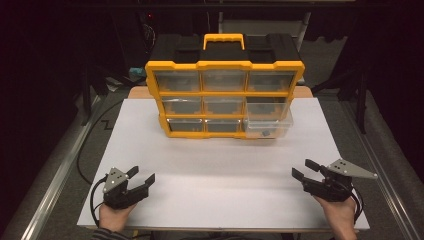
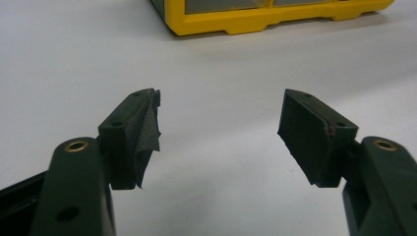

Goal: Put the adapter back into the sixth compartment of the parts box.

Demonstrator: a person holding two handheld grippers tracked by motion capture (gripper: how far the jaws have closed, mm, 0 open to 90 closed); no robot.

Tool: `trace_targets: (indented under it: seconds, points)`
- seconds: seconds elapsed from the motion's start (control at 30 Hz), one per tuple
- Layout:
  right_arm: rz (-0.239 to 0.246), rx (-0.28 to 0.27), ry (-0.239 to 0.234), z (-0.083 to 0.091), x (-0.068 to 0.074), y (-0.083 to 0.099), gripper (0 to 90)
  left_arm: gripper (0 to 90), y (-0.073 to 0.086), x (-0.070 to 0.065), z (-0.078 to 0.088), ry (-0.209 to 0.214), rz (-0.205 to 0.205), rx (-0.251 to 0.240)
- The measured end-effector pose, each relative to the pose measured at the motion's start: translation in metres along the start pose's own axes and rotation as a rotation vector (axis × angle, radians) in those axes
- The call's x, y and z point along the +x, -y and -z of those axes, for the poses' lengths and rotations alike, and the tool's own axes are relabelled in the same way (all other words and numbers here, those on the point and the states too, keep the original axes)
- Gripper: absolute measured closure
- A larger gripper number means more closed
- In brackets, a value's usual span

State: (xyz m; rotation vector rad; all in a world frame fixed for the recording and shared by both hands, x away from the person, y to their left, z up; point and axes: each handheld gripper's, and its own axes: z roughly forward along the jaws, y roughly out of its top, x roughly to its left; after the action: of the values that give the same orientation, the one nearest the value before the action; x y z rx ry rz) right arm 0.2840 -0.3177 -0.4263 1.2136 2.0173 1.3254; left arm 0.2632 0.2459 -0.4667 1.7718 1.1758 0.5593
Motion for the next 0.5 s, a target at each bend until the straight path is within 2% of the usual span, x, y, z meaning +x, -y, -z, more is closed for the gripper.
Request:
trace_targets:
  seconds: [0.5]
  points:
    - [-0.008, -0.003, 0.014, 0.002, -0.006, 0.013, 35.8, 32.2, 0.000, 0.000, 0.000, -0.001, 0.003, -0.001]
